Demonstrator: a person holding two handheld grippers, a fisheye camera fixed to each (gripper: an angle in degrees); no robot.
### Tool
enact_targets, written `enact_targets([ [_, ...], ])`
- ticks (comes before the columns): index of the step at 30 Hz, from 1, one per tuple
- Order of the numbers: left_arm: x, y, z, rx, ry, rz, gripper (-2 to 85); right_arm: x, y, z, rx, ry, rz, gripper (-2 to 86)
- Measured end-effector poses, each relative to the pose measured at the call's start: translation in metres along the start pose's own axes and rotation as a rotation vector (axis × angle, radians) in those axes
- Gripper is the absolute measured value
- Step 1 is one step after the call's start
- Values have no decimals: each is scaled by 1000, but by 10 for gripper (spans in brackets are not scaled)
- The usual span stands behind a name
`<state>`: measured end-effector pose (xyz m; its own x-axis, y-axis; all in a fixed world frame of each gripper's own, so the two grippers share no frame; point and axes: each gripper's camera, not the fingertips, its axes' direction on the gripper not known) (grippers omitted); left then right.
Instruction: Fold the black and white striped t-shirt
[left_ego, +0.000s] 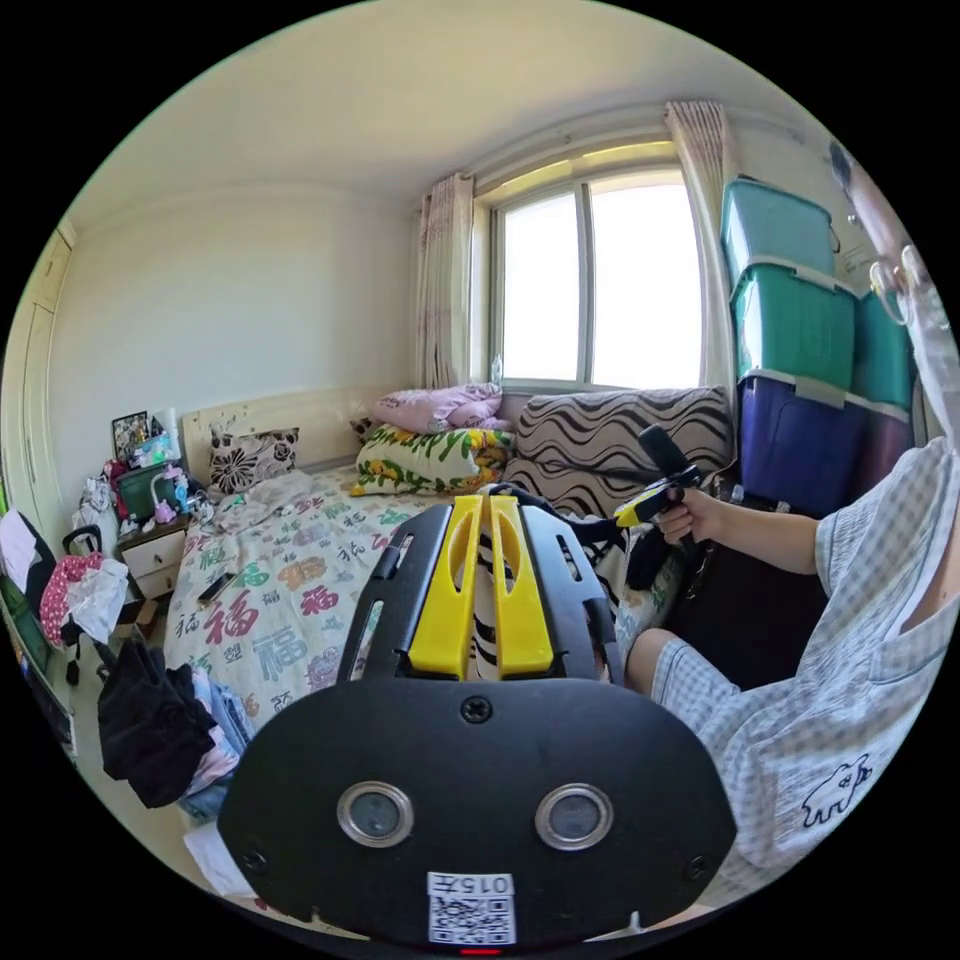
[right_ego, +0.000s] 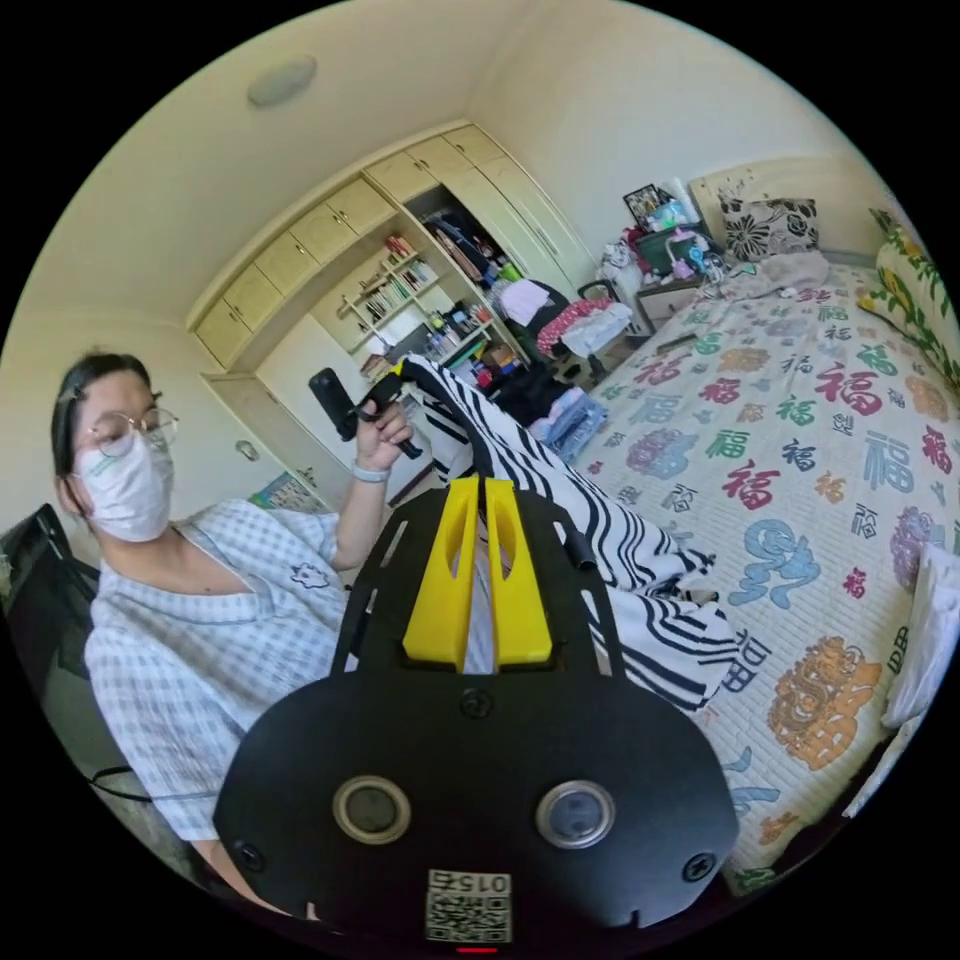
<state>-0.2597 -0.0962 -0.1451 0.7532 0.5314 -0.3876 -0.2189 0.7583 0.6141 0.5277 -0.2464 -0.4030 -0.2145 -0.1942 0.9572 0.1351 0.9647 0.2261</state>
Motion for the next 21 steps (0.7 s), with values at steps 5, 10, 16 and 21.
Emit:
enact_targets([
  [5,2,-15,-26,87,96,26,2,-15,8,-24,76,-172,34,2],
  [10,16,-21,-38,79,131,88,2,-23,20,-30,87,-155,93,1],
  [16,25,-23,-47,59,165,110,2,-25,33,-30,98,-197,162,0],
  [21,36,-27,-61,39,131,137,2,-77,35,-40,162,2,28,-2],
])
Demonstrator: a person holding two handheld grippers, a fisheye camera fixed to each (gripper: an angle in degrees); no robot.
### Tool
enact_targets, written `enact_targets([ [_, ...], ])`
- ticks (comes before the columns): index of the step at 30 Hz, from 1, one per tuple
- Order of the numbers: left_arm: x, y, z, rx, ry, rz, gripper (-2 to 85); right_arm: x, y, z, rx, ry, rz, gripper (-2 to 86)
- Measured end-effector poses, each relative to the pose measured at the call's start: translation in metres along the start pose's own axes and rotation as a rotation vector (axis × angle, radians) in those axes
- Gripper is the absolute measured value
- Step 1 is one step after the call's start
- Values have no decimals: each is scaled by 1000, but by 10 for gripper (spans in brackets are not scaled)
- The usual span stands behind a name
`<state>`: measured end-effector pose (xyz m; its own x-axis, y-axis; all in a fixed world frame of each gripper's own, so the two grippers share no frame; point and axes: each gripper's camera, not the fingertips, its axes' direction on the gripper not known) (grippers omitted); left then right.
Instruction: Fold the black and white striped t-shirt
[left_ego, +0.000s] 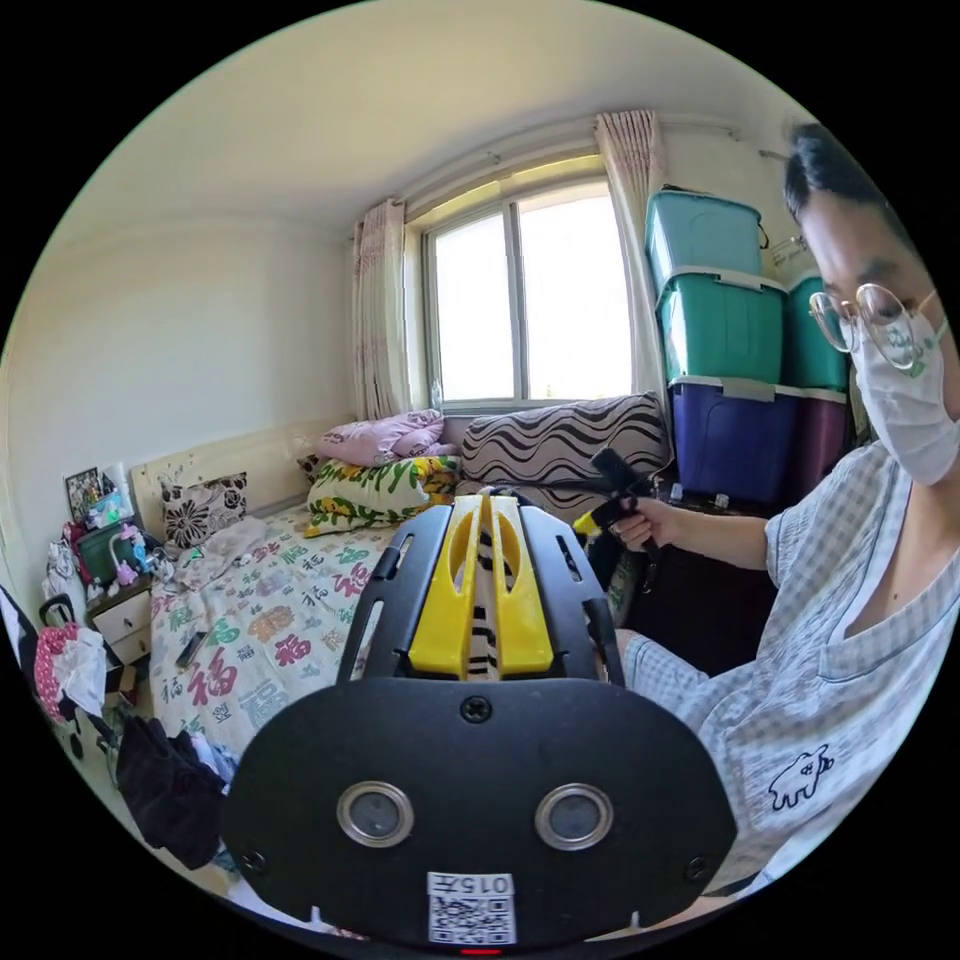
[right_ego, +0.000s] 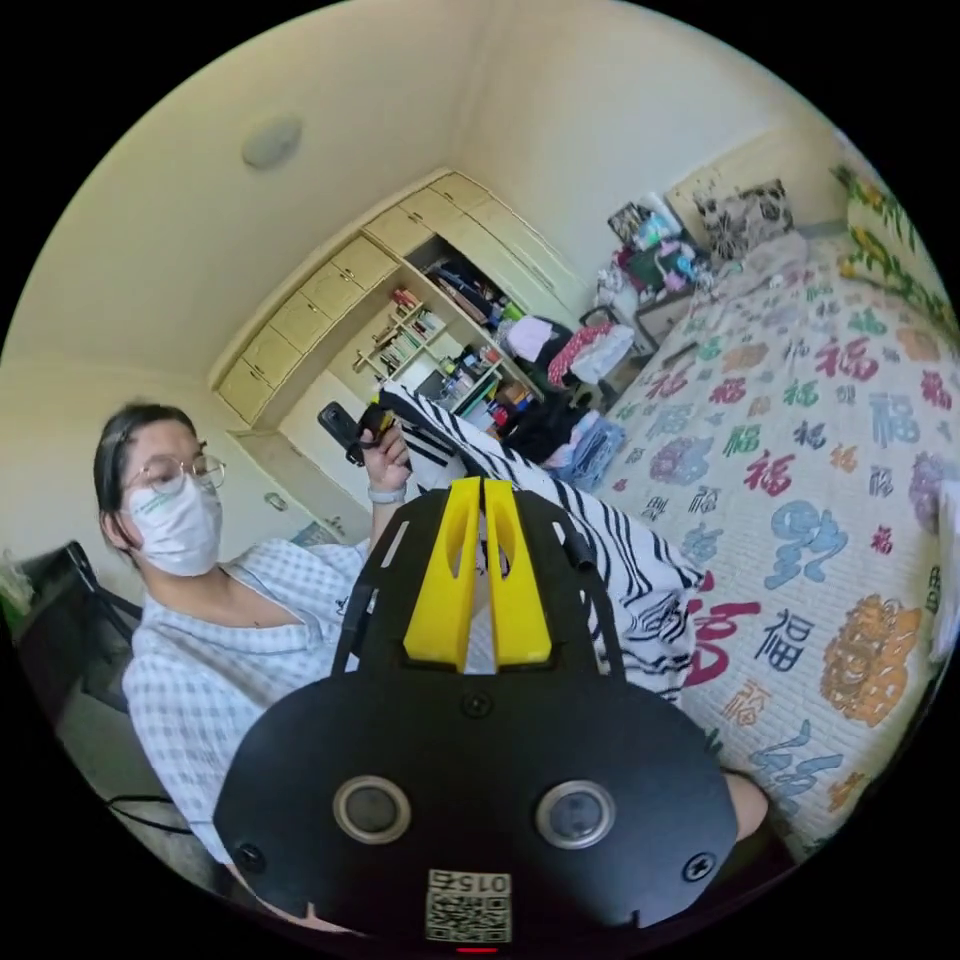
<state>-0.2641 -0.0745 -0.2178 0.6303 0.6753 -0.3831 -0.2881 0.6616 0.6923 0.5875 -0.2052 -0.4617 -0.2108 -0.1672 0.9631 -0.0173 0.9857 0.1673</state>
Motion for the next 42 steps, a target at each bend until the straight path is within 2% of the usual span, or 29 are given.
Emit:
enact_targets([
  [8,29,-86,-51,131,-112,254,3,-163,-49,-62,193,399,-400,-3],
  [13,18,-138,-36,150,-261,346,3,-178,-107,-59,177,583,-463,-2],
  [18,-57,-170,31,78,-297,247,3,-98,-181,-46,141,659,-330,-2],
  [21,-129,-176,114,-48,-324,145,3,-6,-229,-26,80,746,-184,-1],
  [26,-274,-145,313,-273,-368,-126,5,195,-291,32,-73,1048,51,4],
  [27,-285,-135,332,-302,-373,-157,6,217,-292,39,-93,1046,89,5],
  [29,-317,-90,385,-391,-351,-286,8,282,-276,59,-120,875,168,14],
  [33,-314,-18,392,-458,-259,-261,11,333,-211,79,-302,604,153,46],
  [35,-302,37,368,-589,-187,-320,16,350,-145,68,-393,493,208,60],
  [38,-278,105,318,-758,-116,-515,30,357,-59,34,-396,451,385,71],
  [42,-241,139,255,-832,-154,-731,66,346,23,5,-406,500,579,79],
])
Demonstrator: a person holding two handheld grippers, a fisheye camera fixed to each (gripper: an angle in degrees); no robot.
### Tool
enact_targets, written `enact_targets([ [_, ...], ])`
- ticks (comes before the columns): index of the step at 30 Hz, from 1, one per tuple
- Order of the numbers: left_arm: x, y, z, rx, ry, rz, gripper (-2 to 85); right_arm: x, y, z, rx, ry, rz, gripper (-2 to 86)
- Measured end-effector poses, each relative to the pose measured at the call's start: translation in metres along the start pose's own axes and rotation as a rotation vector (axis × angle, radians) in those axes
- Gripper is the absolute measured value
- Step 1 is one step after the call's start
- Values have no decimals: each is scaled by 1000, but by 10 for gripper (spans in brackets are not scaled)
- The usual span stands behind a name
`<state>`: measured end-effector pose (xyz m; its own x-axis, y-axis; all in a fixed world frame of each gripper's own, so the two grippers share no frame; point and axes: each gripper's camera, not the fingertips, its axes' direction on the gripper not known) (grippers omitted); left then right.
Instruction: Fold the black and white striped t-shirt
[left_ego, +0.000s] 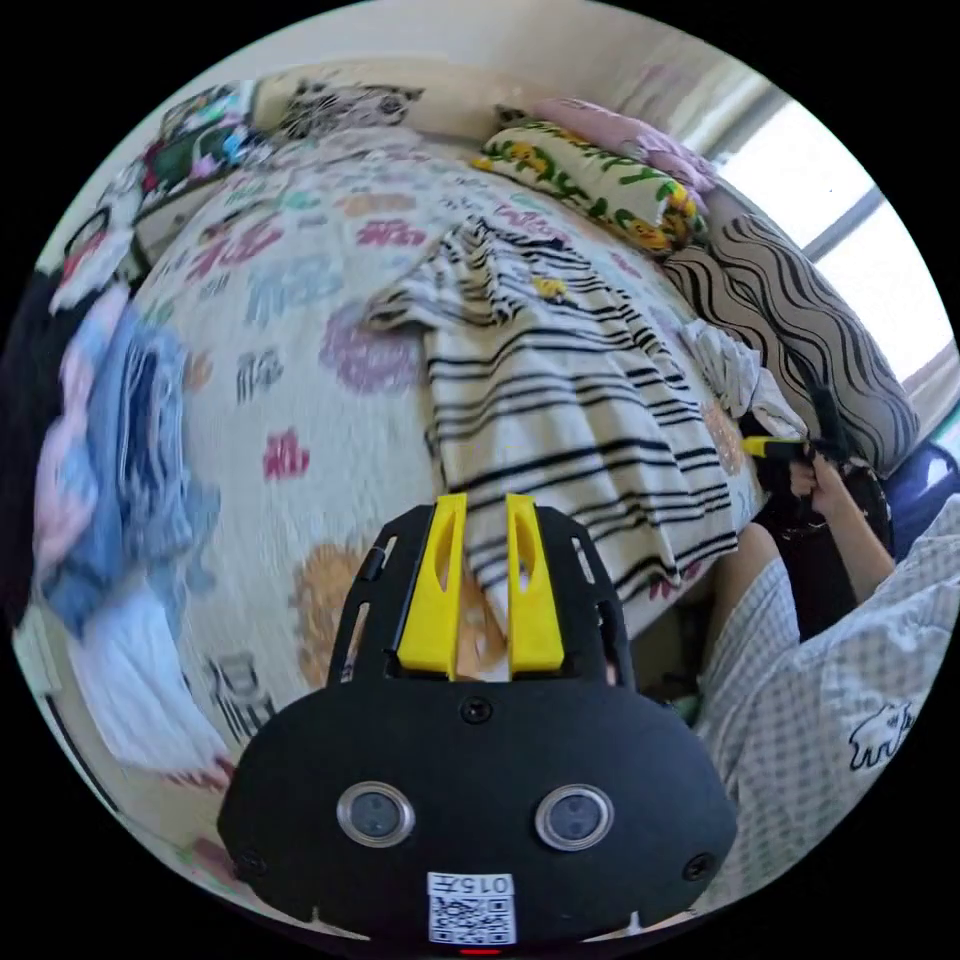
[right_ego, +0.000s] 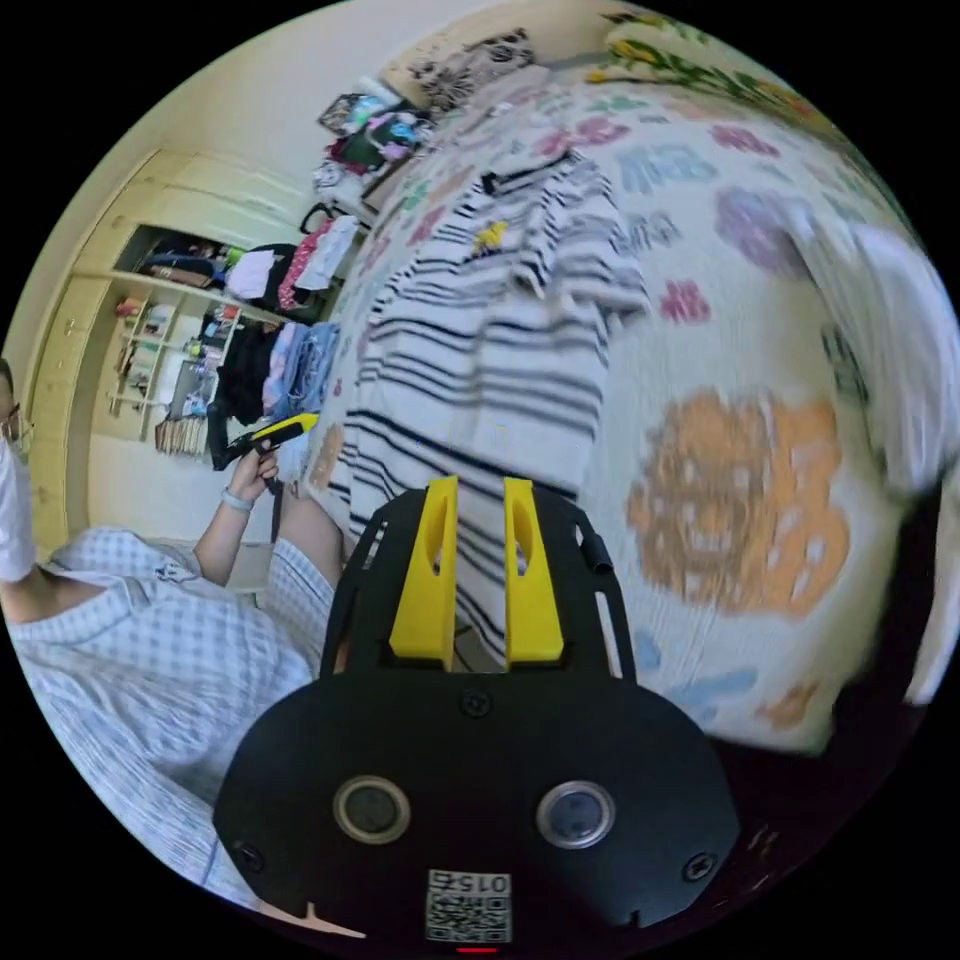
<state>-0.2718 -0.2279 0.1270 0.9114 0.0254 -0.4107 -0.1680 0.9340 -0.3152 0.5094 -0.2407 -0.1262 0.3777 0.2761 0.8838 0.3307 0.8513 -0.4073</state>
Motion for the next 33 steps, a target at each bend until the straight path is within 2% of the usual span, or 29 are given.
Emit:
enact_targets([
  [3,19,20,-5,-67,-23,-23,79,12,28,13,-50,59,77,84],
  [6,34,12,3,-101,-76,-35,82,21,27,23,-48,-15,118,74],
  [11,53,-19,32,-221,-99,10,26,38,6,35,-97,3,142,5],
  [20,27,-20,-64,16,-68,-94,-1,64,9,-22,56,188,176,6],
  [24,17,-27,-77,35,-128,-114,-2,70,-3,-6,-39,219,166,52],
  [26,16,-37,-76,14,-140,-116,-2,76,-14,7,-88,158,174,69],
  [33,20,-44,-89,3,-116,-90,-3,86,-26,-6,-123,141,179,5],
])
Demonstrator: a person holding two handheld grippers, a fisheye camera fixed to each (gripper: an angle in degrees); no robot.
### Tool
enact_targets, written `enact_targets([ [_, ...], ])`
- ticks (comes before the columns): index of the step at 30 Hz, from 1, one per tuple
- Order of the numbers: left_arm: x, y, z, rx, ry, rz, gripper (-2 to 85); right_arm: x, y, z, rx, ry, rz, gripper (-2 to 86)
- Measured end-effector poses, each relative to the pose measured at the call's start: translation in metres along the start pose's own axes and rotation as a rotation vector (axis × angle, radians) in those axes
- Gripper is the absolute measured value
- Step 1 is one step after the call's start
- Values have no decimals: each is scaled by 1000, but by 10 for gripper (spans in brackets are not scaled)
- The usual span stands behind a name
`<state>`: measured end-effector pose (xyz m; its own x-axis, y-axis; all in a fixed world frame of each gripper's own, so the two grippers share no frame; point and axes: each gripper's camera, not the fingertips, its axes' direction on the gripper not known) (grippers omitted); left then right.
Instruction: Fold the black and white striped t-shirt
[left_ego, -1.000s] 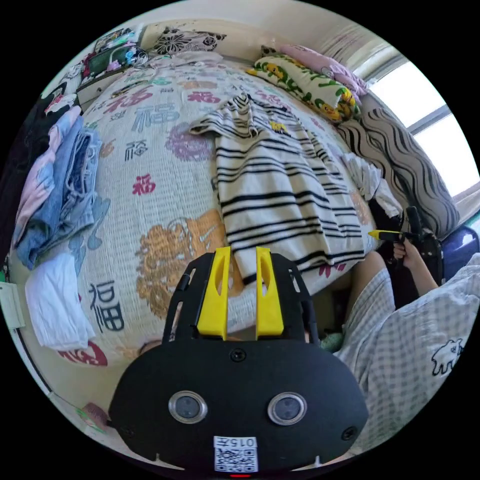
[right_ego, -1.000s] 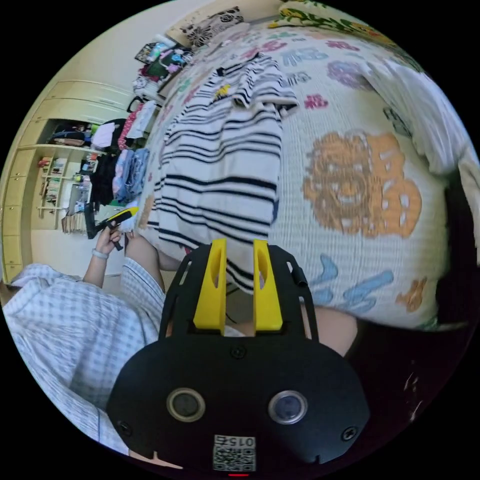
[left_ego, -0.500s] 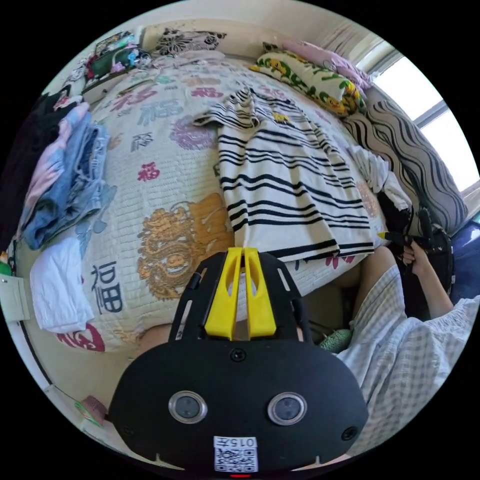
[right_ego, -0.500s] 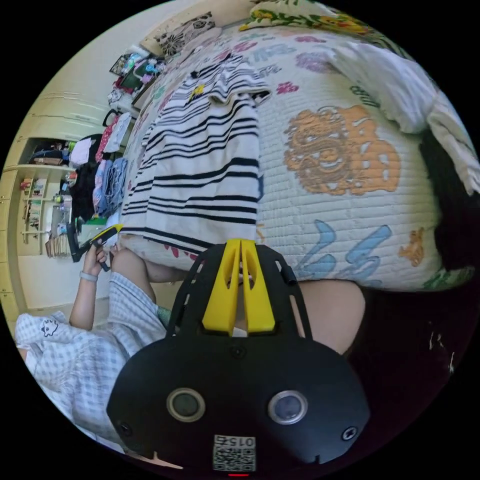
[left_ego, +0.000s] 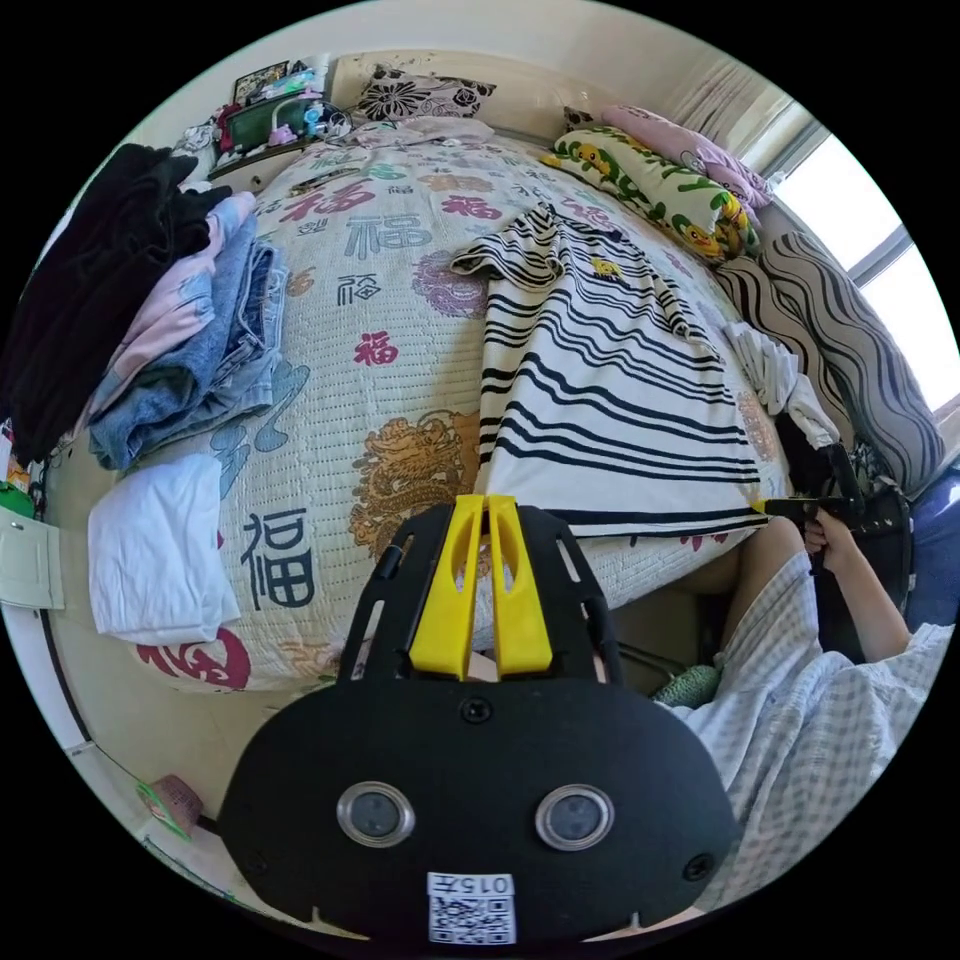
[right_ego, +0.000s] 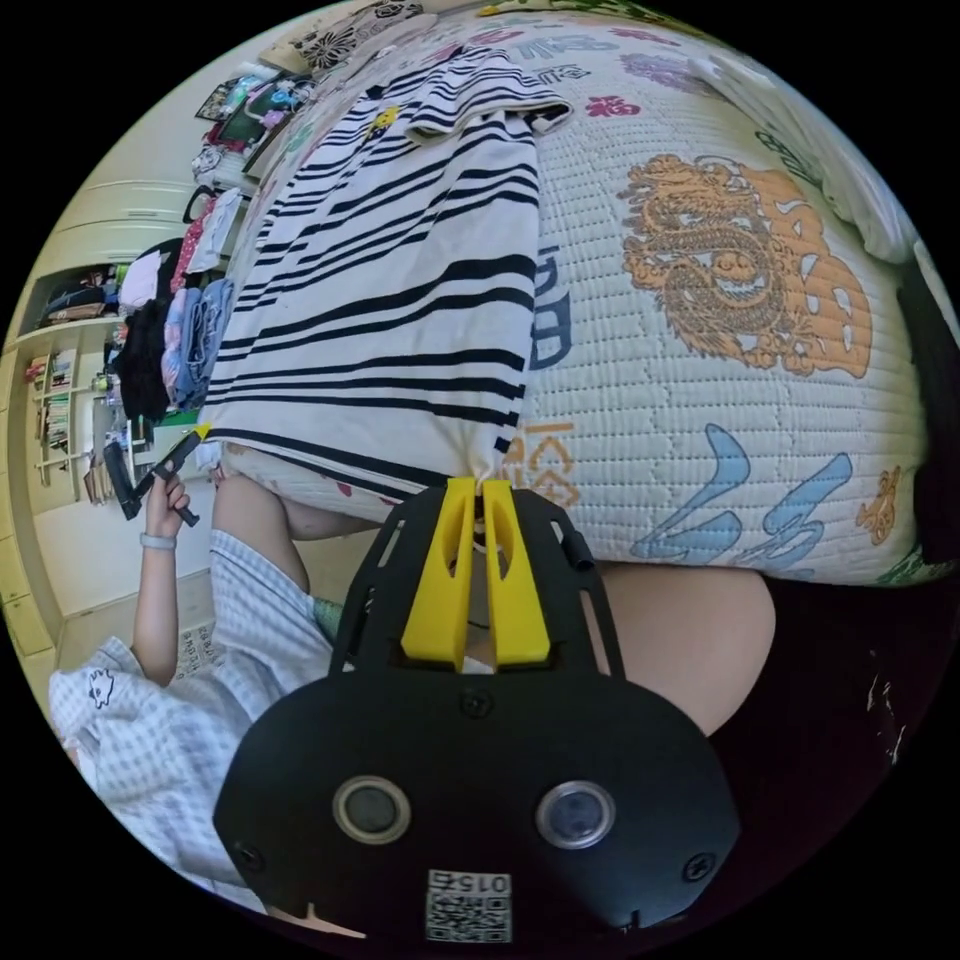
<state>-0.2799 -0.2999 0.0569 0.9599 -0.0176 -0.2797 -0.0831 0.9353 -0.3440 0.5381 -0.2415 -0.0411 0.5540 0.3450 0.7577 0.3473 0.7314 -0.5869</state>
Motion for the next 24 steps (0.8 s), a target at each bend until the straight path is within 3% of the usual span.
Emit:
enact_targets([
  [4,9,5,-17,-53,-24,79,-2,9,27,-36,54,-33,-18,-4],
  [10,21,26,-18,-172,-120,193,0,18,51,-40,-19,21,-38,2],
  [16,-2,32,2,-380,-126,129,6,24,47,-56,3,156,-7,37],
  [18,-15,35,-16,-364,-101,63,7,30,47,-78,71,148,-10,39],
  [20,-18,18,-50,-192,49,26,7,39,35,-107,194,162,-50,45],
  [24,22,-59,-48,-29,202,125,12,56,-24,-125,302,136,-82,59],
])
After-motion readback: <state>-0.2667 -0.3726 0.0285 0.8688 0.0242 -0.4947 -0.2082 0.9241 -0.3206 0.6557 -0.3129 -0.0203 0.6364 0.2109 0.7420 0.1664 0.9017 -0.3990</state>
